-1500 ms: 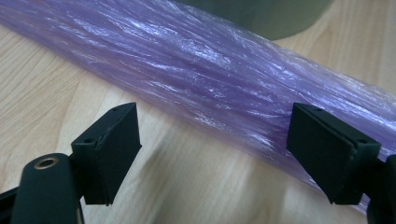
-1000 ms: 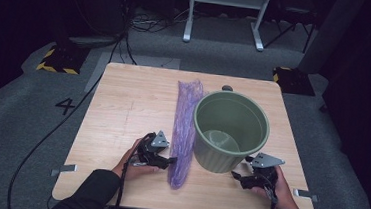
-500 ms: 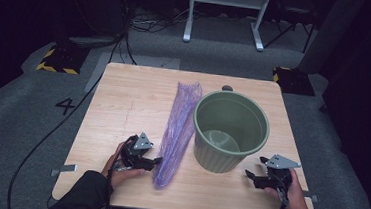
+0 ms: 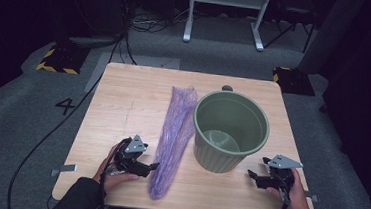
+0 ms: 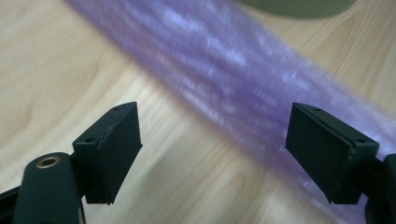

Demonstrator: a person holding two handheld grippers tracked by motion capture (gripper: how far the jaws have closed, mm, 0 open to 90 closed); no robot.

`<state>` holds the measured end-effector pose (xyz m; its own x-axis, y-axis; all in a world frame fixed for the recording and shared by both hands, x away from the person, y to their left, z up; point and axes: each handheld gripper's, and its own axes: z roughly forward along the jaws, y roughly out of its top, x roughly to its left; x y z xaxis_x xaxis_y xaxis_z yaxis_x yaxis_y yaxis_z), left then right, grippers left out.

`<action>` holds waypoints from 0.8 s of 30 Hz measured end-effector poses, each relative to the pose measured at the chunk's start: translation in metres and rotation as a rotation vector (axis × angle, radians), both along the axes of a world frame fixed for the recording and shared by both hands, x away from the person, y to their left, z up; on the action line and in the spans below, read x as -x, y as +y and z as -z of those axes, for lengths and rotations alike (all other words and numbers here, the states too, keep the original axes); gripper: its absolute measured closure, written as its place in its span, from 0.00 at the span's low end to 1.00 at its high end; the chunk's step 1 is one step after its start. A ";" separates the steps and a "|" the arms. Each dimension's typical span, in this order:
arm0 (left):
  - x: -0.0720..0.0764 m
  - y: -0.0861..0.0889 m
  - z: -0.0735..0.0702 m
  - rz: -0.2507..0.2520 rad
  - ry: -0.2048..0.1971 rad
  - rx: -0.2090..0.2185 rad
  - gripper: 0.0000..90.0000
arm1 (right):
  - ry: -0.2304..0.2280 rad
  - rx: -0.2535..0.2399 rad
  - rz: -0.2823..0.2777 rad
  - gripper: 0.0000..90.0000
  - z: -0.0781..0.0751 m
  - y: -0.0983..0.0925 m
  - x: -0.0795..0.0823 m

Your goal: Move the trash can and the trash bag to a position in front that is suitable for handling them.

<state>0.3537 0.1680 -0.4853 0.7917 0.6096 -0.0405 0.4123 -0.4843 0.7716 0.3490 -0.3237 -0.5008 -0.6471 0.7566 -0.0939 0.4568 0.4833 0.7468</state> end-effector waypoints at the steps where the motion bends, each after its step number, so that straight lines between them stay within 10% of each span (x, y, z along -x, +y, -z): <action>1: -0.004 0.000 -0.003 0.005 -0.009 0.005 0.18 | 0.000 -0.002 0.000 0.23 0.000 0.000 0.000; 13: -0.070 -0.019 -0.006 -0.027 0.033 0.013 0.18 | 0.004 -0.010 -0.002 0.24 0.001 0.004 -0.001; 20: -0.090 -0.037 -0.009 -0.058 -0.032 -0.028 0.18 | 0.007 -0.023 -0.002 0.24 0.002 0.003 0.000; 24: -0.103 -0.045 0.002 -0.083 0.055 -0.043 0.18 | 0.005 -0.022 -0.005 0.24 0.002 0.003 0.000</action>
<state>0.4567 0.1230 -0.4872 0.7355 0.6753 -0.0548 0.4936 -0.4786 0.7261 0.3488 -0.3211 -0.5026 -0.6510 0.7555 -0.0736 0.4584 0.4686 0.7552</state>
